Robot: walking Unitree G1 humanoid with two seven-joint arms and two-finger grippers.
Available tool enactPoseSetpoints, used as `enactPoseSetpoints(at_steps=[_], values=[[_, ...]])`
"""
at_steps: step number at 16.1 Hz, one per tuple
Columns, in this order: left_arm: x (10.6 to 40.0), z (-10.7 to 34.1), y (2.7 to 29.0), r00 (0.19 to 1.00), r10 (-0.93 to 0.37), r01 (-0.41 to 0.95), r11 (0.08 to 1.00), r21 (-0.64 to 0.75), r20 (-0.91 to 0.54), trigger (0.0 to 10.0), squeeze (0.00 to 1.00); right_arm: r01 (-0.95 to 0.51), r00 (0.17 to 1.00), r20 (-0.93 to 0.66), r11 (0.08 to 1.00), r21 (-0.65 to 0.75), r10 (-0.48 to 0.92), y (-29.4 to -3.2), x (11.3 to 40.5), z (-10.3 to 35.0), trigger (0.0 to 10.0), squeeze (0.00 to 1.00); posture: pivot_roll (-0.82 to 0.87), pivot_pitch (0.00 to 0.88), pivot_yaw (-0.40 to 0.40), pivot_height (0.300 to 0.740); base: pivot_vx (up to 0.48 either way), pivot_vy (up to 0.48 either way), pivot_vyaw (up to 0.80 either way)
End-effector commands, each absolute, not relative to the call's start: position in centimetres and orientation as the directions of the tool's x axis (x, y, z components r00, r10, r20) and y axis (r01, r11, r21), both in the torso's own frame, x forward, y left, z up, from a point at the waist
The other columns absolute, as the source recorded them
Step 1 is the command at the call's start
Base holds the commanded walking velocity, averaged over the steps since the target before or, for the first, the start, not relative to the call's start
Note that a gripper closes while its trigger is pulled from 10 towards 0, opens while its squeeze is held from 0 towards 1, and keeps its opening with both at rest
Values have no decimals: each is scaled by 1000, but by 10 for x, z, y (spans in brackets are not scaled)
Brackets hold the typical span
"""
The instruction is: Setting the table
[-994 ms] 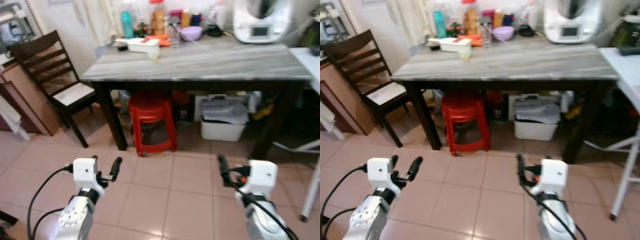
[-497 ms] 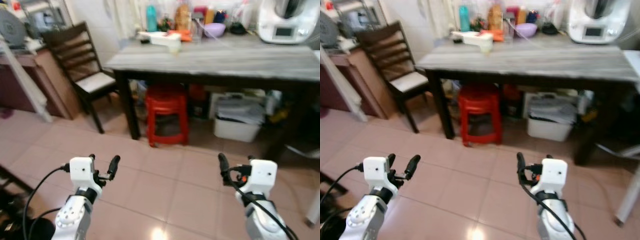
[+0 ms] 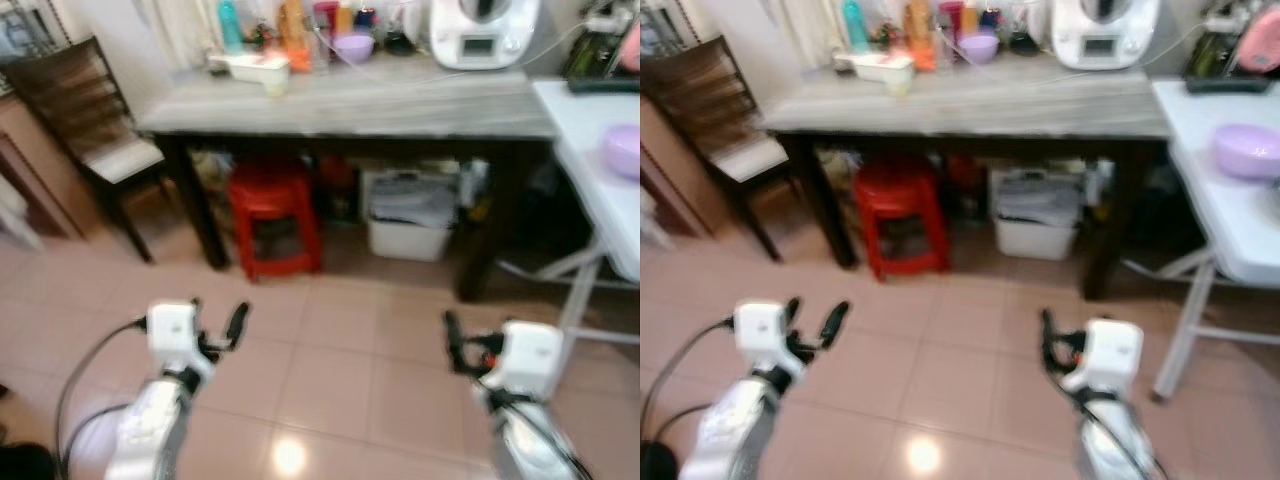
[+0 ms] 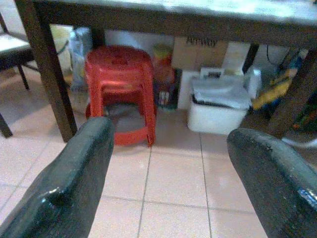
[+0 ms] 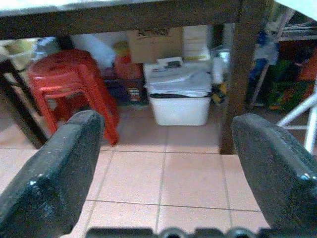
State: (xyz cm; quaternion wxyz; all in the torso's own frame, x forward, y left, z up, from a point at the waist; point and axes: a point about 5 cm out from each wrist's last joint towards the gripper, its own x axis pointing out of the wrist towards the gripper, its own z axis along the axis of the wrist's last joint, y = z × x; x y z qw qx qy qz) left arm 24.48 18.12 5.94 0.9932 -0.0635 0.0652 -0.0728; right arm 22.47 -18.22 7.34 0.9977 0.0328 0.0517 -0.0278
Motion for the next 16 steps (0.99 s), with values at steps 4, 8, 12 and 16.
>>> enactPoseSetpoints(at_steps=[4, 8, 12, 16], values=[[250, 68, 178, 981, -167, 152, 978, -143, -96, 10000, 0, 60, 997, -58, 997, 43, -58, -184, 227, 85, 10000, 0, -42, 28, 92, 740, 0, -480, 0], [252, 71, 176, 981, -174, 160, 976, -148, -87, 10000, 0, 84, 996, -45, 996, 17, -83, -189, 228, 89, 10000, 0, -43, 29, 92, 740, 0, -480, 0], [254, 74, 174, 981, -178, 165, 975, -149, -81, 10000, 0, 85, 996, -43, 996, 8, -84, -190, 228, 89, 10000, 0, -44, 26, 92, 740, 0, -480, 0], [255, 74, 173, 980, -182, 168, 974, -153, -81, 10000, 0, 89, 995, -42, 996, 2, -89, -190, 228, 89, 10000, 0, -47, 22, 92, 740, 0, -480, 0]])
